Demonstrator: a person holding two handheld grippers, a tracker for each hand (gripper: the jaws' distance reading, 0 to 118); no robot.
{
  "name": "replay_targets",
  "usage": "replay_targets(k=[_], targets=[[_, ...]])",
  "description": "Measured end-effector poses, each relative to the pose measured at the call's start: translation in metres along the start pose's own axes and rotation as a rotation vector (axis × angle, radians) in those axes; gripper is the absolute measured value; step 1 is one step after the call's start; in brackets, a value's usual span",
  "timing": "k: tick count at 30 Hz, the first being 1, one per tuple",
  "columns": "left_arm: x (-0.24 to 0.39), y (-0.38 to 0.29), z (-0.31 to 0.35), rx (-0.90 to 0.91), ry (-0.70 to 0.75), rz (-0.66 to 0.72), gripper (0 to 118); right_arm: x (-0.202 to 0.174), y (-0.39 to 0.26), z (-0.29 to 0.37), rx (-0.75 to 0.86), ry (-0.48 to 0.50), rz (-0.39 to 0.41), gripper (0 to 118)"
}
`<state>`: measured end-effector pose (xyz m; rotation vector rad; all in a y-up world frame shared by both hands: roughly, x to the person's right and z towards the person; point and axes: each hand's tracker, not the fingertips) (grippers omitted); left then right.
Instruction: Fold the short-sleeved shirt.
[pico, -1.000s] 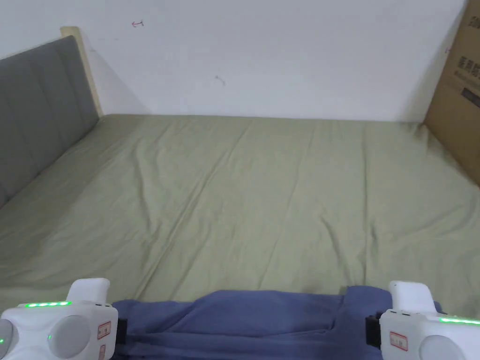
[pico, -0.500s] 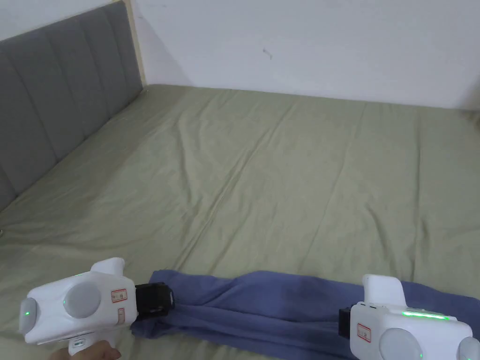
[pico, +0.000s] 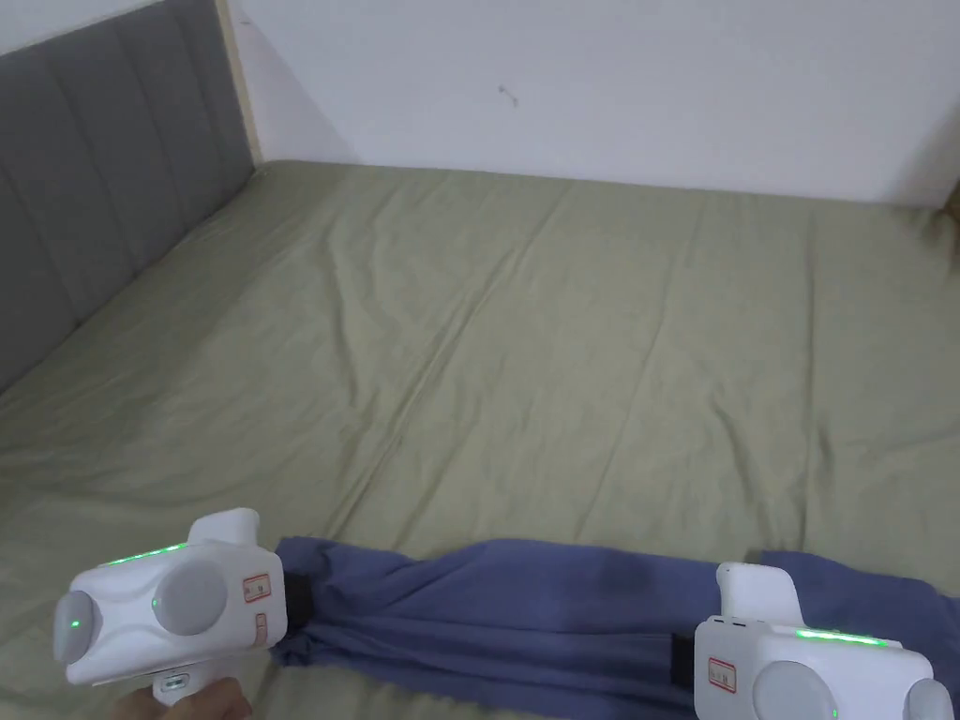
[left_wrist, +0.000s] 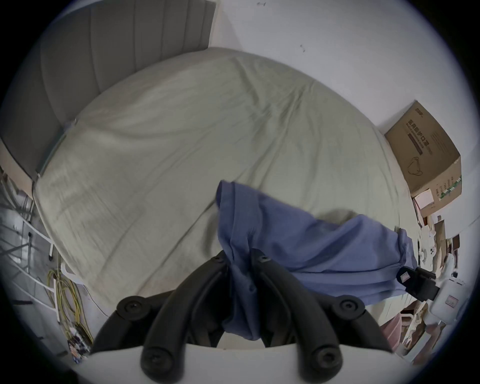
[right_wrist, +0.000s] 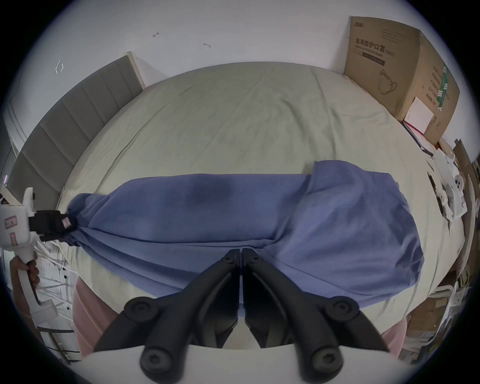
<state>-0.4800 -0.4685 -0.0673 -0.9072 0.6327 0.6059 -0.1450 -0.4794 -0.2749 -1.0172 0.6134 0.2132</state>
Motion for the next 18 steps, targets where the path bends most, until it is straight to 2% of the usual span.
replay_targets(k=[4,10,14,17,18], targets=[[0.043,0.014,0.043,0.119,-0.001,-0.168,12,0.025,0.000,0.010,0.015,-0.018,-0.056,3],[0.147,0.008,0.089,0.214,-0.191,-0.406,12,0.062,0.000,0.031,0.074,-0.032,-0.160,3],[0.221,-0.021,0.071,0.166,-0.353,-0.585,12,0.083,-0.003,0.045,0.102,-0.049,-0.197,3],[0.266,-0.044,0.044,0.113,-0.389,-0.699,13,0.099,-0.009,0.049,0.106,-0.066,-0.230,3],[0.275,-0.050,0.035,0.127,-0.423,-0.714,22,0.104,-0.011,0.050,0.107,-0.072,-0.246,3]])
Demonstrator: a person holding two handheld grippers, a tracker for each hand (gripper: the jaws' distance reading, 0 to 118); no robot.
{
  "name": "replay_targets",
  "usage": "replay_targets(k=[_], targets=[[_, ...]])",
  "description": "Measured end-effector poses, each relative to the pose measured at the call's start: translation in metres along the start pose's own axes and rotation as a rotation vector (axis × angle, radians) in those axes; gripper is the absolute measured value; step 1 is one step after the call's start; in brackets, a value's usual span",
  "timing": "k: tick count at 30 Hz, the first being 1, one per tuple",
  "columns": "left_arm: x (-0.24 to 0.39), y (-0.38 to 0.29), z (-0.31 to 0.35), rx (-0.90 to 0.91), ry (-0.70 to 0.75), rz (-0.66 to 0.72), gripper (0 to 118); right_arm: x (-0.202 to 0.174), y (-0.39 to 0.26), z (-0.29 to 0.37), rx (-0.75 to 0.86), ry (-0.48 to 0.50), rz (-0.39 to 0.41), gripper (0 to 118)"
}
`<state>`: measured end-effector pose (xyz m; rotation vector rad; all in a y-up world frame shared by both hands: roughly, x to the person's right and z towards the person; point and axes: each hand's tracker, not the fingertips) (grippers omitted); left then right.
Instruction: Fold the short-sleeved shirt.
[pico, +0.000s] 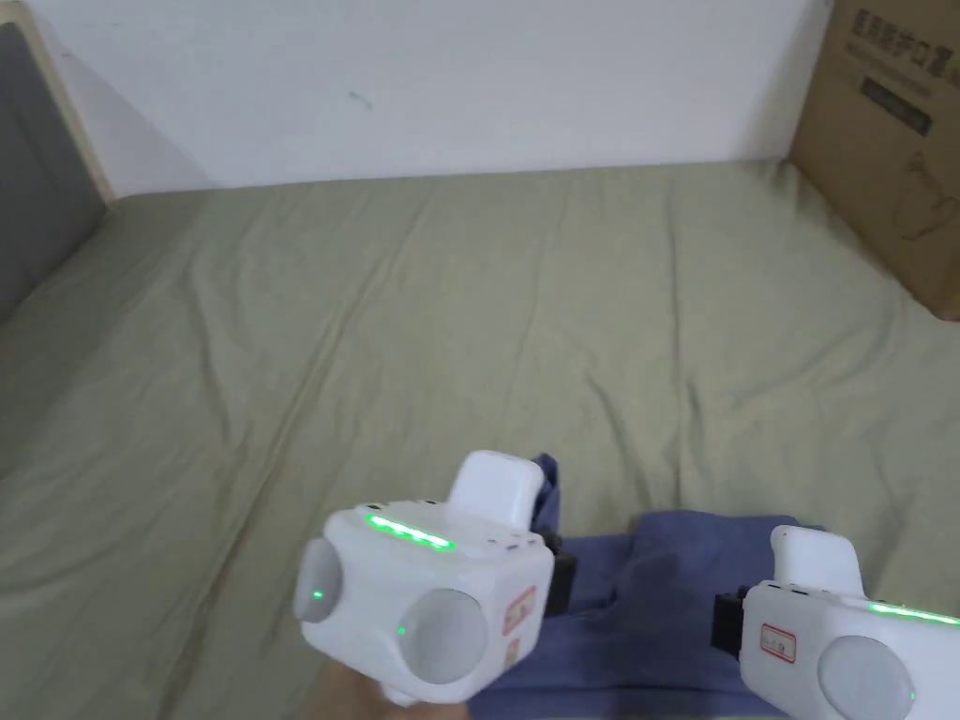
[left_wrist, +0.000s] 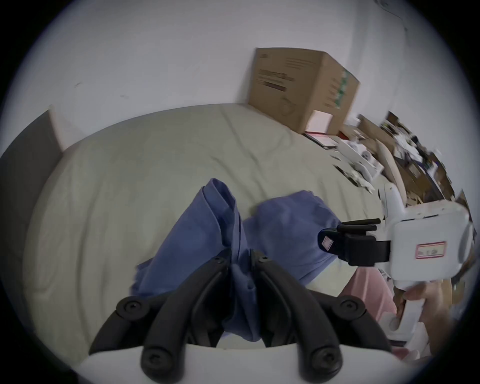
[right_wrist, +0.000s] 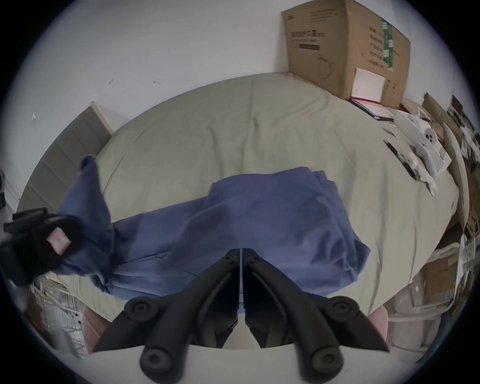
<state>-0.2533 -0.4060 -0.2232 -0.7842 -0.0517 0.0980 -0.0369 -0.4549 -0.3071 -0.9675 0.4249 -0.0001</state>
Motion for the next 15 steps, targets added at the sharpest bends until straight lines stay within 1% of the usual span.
replay_targets(k=[1,2,3,4,5,6,8,9,10,11,13,14,15], targets=[[0.007,-0.002,-0.014,-0.004,-0.022,-0.003,39,0.006,-0.001,0.000,-0.004,-0.007,-0.021,3],[0.013,-0.002,-0.027,-0.036,-0.060,-0.008,61,0.012,-0.003,0.000,-0.008,-0.012,-0.040,3],[0.016,-0.004,-0.035,-0.062,-0.086,0.015,95,0.017,-0.003,-0.001,-0.013,-0.015,-0.053,3],[0.016,-0.008,-0.045,-0.099,-0.116,0.044,107,0.022,-0.005,-0.001,-0.017,-0.019,-0.064,3],[0.017,-0.010,-0.051,-0.159,-0.109,0.051,107,0.026,-0.007,-0.001,-0.020,-0.023,-0.073,3],[0.016,-0.014,-0.052,-0.167,-0.096,0.062,105,0.029,-0.008,-0.001,-0.024,-0.026,-0.079,3],[0.005,-0.017,-0.048,-0.143,-0.096,0.075,104,0.034,-0.010,-0.001,-0.028,-0.029,-0.084,3],[-0.003,-0.017,-0.044,-0.147,-0.082,0.105,103,0.035,-0.010,0.000,-0.030,-0.030,-0.085,3],[-0.011,-0.016,-0.037,-0.141,-0.066,0.145,102,0.034,-0.011,0.000,-0.034,-0.036,-0.079,3],[-0.022,-0.015,-0.028,-0.111,-0.072,0.193,89,0.031,-0.011,0.001,-0.035,-0.072,-0.030,3],[-0.043,-0.013,-0.016,-0.080,-0.074,0.273,12,0.020,-0.014,0.003,-0.014,-0.132,0.071,3],[-0.052,-0.013,-0.010,-0.076,-0.017,0.297,0,0.016,-0.015,0.004,-0.010,-0.140,0.102,3],[-0.059,-0.013,-0.009,-0.080,0.017,0.305,0,0.013,-0.016,0.004,-0.007,-0.119,0.101,3]])
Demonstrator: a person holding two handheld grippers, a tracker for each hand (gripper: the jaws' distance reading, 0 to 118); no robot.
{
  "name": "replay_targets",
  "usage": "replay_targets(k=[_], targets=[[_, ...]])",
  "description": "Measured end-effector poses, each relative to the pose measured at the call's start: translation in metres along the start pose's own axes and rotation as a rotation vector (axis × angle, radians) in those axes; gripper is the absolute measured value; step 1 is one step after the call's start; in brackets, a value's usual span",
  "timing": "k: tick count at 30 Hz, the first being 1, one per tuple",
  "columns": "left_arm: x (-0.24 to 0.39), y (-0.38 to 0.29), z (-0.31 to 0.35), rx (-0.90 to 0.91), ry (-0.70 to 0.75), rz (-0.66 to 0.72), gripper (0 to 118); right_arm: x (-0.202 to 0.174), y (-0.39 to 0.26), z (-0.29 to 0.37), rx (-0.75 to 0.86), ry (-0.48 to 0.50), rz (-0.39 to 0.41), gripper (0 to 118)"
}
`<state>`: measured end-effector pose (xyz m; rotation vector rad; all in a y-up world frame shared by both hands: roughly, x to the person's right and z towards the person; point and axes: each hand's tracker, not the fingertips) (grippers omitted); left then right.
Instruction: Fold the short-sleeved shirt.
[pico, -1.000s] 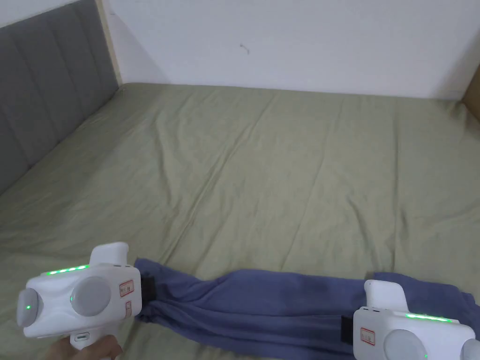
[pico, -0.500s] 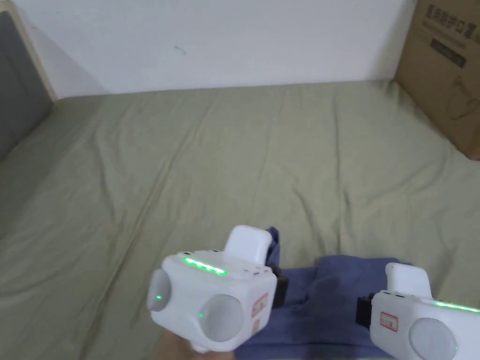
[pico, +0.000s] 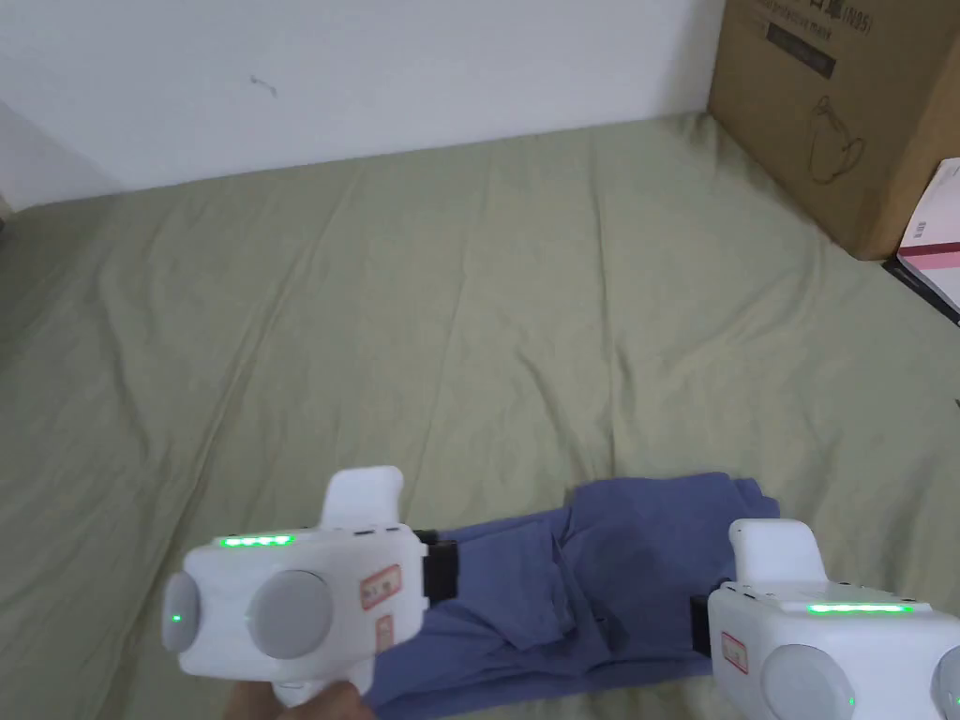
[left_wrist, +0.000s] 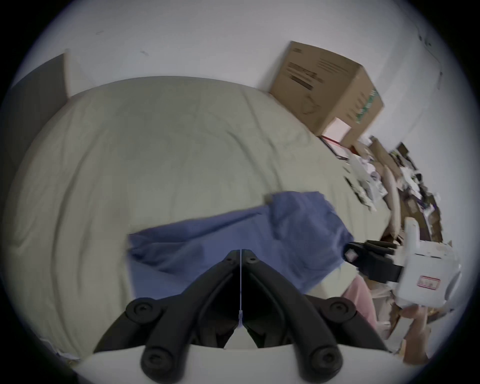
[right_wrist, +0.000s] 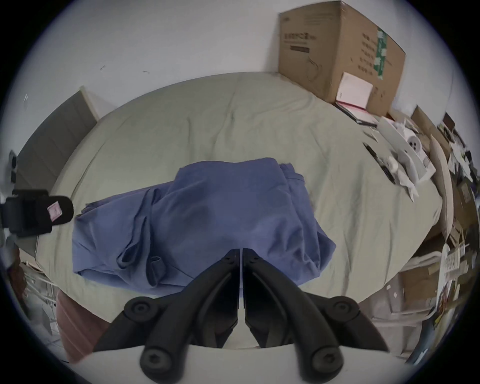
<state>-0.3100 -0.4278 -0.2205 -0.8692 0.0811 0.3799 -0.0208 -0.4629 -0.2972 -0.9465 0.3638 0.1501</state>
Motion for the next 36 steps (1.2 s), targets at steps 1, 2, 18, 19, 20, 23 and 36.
replay_targets(k=[1,2,18,19,20,23,36], targets=[[-0.006,0.000,-0.001,-0.004,0.029,-0.019,0,-0.001,0.000,0.001,0.001,0.016,-0.016,3],[-0.009,0.000,-0.005,-0.015,0.041,-0.021,0,-0.002,0.001,0.001,-0.001,0.040,-0.038,3],[0.087,-0.046,-0.099,-0.274,-0.108,-0.217,0,0.004,0.003,-0.003,-0.024,0.077,-0.091,3],[0.088,-0.044,-0.096,-0.270,-0.113,-0.208,0,0.005,0.003,-0.002,-0.022,0.077,-0.094,3],[0.089,-0.039,-0.090,-0.270,-0.123,-0.185,0,0.006,0.003,0.000,-0.019,0.074,-0.096,3],[0.089,-0.031,-0.075,-0.226,-0.294,-0.083,0,0.006,0.005,-0.001,-0.017,0.072,-0.098,3],[-0.038,-0.037,-0.001,-0.107,-0.060,0.098,30,-0.004,0.005,0.002,-0.026,0.087,-0.092,3]])
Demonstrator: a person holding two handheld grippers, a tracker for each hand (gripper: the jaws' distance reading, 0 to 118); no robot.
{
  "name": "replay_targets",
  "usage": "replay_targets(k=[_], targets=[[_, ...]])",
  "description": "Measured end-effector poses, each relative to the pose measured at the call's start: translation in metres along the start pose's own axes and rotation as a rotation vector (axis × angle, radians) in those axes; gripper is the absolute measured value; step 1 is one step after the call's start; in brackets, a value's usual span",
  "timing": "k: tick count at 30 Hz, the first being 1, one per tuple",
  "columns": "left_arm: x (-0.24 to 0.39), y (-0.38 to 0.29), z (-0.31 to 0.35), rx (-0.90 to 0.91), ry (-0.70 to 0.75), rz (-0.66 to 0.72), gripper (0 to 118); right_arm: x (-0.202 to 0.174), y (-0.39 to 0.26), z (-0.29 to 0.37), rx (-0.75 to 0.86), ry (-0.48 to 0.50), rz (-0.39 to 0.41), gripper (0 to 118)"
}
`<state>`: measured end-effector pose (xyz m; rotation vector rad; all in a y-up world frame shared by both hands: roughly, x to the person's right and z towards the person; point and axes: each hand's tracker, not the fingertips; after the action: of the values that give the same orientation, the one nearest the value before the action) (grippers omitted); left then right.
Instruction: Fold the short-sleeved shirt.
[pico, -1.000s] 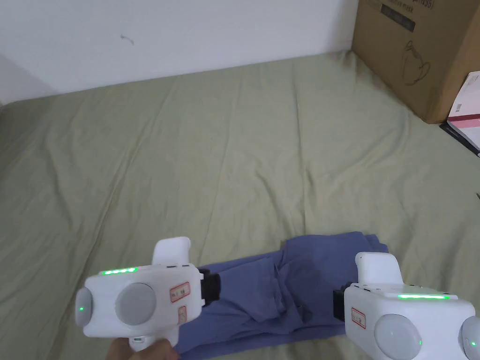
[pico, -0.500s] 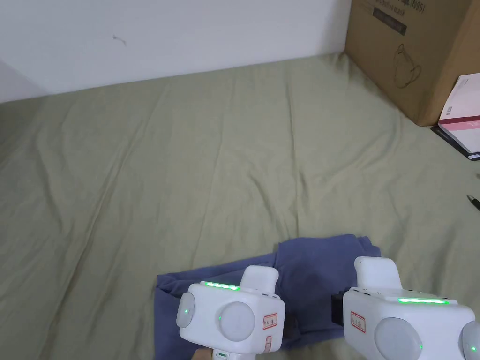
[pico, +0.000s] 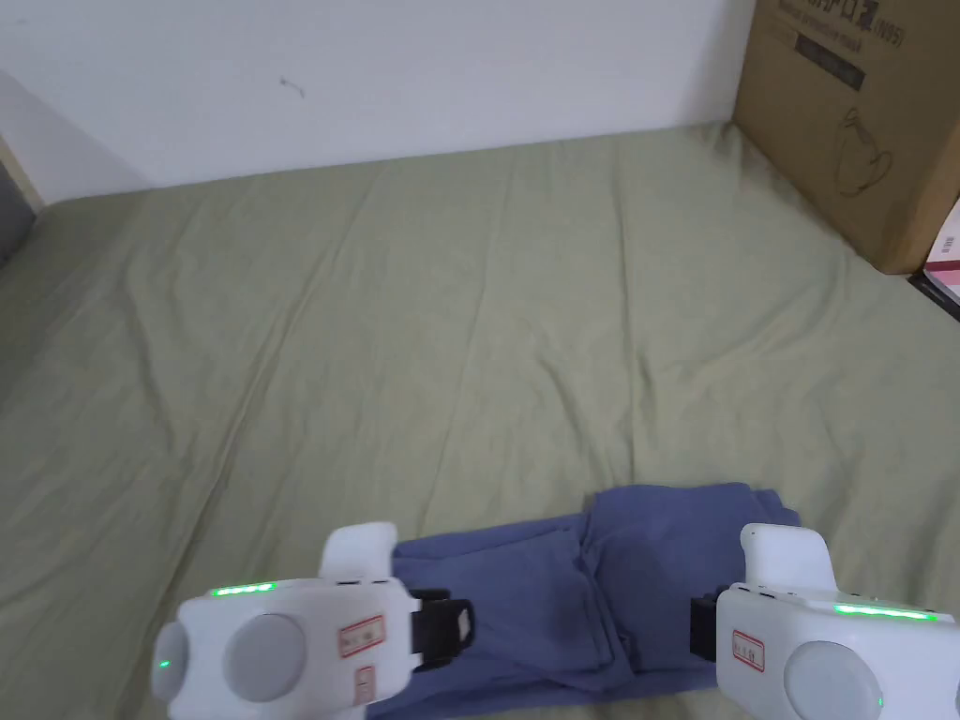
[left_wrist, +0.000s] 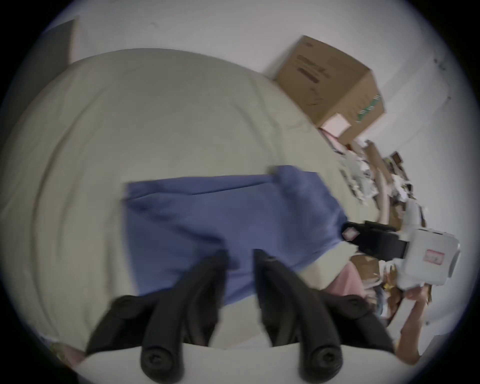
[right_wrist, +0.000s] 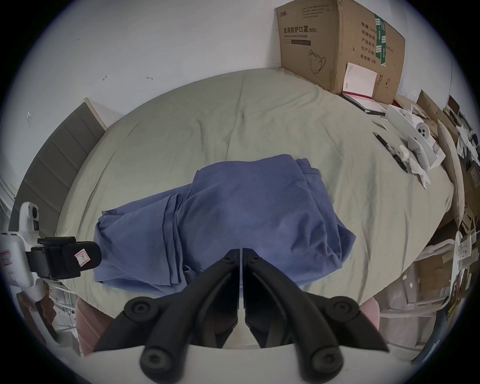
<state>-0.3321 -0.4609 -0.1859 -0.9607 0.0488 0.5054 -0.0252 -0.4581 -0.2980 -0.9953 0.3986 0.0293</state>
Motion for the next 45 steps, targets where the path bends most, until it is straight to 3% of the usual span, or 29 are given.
replay_targets(k=[3,4,6,9,11,12,13,15,17,18,25,29,31,35,38,41,45], targets=[[-0.037,-0.009,0.005,-0.032,0.102,0.083,86,-0.008,-0.002,-0.001,-0.004,-0.003,0.024,3],[-0.045,-0.012,0.005,-0.032,0.107,0.111,99,-0.010,-0.002,0.000,-0.005,-0.001,0.031,3],[-0.058,-0.017,0.003,-0.014,0.093,0.150,108,-0.015,-0.002,-0.001,-0.009,0.006,0.040,3],[-0.070,-0.022,-0.007,-0.025,0.004,0.258,107,-0.024,-0.003,-0.001,-0.018,0.015,0.061,3],[-0.074,-0.025,-0.019,-0.030,-0.087,0.311,105,-0.028,-0.004,0.000,-0.020,0.020,0.075,3],[-0.076,-0.027,-0.026,-0.024,-0.116,0.341,98,-0.030,-0.004,0.000,-0.022,0.024,0.081,3],[-0.076,-0.028,-0.029,-0.007,-0.121,0.350,82,-0.031,-0.004,0.001,-0.024,0.026,0.086,3],[-0.077,-0.029,-0.029,0.010,-0.095,0.334,15,-0.034,-0.005,0.001,-0.028,0.023,0.098,3],[-0.083,-0.029,-0.029,0.001,-0.068,0.349,15,-0.036,-0.005,0.001,-0.030,0.020,0.105,3],[-0.087,-0.031,-0.027,0.007,-0.140,0.369,15,-0.037,-0.005,0.000,-0.033,0.021,0.110,3],[-0.113,-0.022,-0.004,0.027,-0.223,0.397,13,-0.043,-0.002,-0.001,-0.043,0.020,0.116,3],[-0.132,-0.014,0.027,0.050,-0.083,0.312,12,-0.046,0.000,0.001,-0.040,0.019,0.119,3],[-0.150,-0.012,0.042,0.068,-0.054,0.334,12,-0.047,0.001,0.000,-0.043,0.028,0.113,3],[-0.183,-0.011,0.072,0.070,0.181,0.288,12,-0.050,0.000,-0.001,-0.046,0.020,0.124,3],[-0.195,-0.010,0.087,0.088,0.237,0.319,12,-0.051,0.000,-0.002,-0.051,0.025,0.125,3],[-0.175,-0.004,0.095,0.103,0.253,0.289,12,-0.051,-0.001,-0.003,-0.055,0.025,0.128,3],[-0.114,0.014,0.104,0.138,0.259,0.089,12,-0.049,0.000,-0.003,-0.056,0.027,0.123,3]])
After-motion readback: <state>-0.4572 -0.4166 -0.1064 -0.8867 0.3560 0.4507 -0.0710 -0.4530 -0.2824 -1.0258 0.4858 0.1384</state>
